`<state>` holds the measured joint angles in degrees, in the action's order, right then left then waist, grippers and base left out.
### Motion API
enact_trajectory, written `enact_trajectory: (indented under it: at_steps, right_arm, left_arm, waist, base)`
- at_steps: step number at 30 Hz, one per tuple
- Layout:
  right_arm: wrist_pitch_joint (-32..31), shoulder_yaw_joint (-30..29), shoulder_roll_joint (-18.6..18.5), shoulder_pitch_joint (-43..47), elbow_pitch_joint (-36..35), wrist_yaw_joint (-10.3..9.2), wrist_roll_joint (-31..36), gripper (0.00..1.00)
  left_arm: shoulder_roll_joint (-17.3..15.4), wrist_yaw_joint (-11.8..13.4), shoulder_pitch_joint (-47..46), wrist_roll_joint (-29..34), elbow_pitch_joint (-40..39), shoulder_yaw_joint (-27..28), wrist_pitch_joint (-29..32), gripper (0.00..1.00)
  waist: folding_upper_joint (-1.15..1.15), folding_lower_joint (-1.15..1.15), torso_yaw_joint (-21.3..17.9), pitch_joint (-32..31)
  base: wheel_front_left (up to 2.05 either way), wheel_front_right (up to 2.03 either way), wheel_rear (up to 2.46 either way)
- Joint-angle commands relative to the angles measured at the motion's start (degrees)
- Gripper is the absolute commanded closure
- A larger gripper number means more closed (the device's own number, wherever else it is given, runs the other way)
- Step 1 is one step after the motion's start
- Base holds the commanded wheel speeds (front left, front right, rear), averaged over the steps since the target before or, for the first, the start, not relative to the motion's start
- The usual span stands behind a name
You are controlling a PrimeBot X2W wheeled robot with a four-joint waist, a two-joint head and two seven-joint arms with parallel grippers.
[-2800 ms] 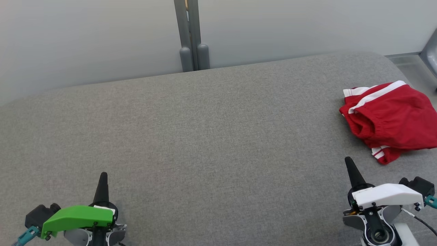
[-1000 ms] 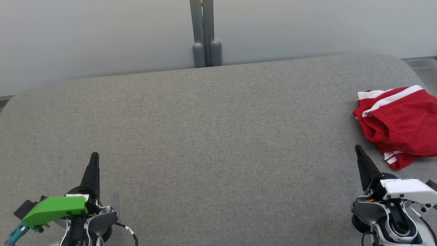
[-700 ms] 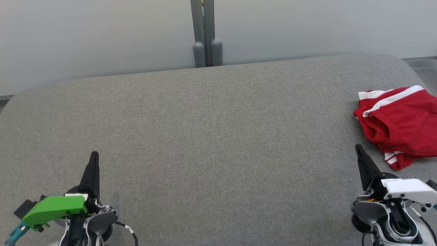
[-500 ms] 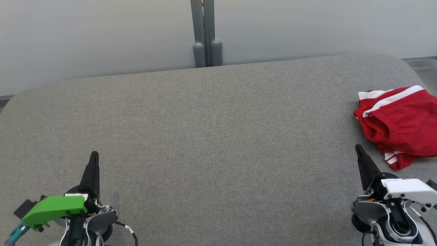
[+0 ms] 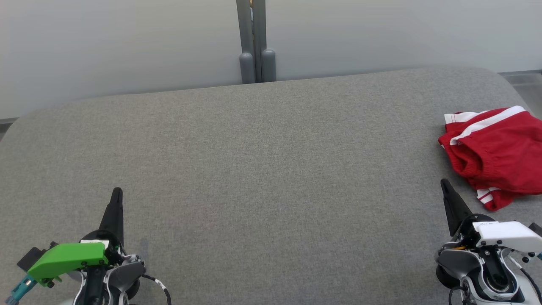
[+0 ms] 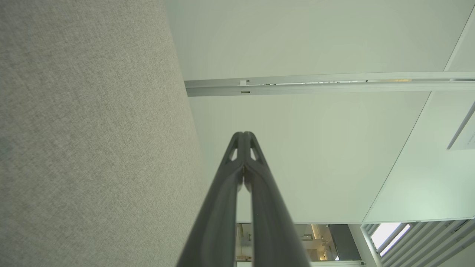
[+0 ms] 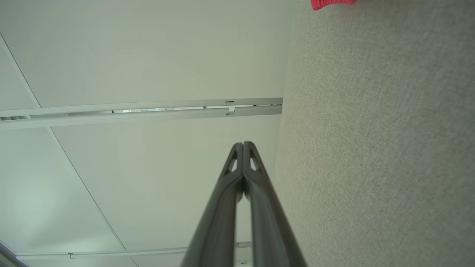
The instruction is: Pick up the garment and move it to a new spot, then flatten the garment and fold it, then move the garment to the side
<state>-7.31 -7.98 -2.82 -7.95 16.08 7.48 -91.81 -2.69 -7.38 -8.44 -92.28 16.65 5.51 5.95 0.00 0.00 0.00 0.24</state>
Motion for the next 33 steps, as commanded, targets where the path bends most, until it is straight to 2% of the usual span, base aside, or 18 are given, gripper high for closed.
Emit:
enact_trajectory:
  at_steps: [1, 33]
  right_arm:
    - [-0.2, -0.1, -0.1, -0.4, -0.3, 0.02, -0.4, 1.0]
    - [-0.2, -0.1, -0.1, -0.4, -0.3, 0.02, -0.4, 1.0]
  left_arm:
    - [-0.4, -0.3, -0.7, -0.1, -0.3, 0.2, 0.0, 1.0]
    - [-0.4, -0.3, -0.7, -0.1, -0.3, 0.2, 0.0, 1.0]
  waist:
    - [0.0, 0.0, 0.0, 0.0]
    - [0.0, 0.0, 0.0, 0.0]
  base:
    - [0.0, 0.0, 0.0]
    - [0.0, 0.0, 0.0]
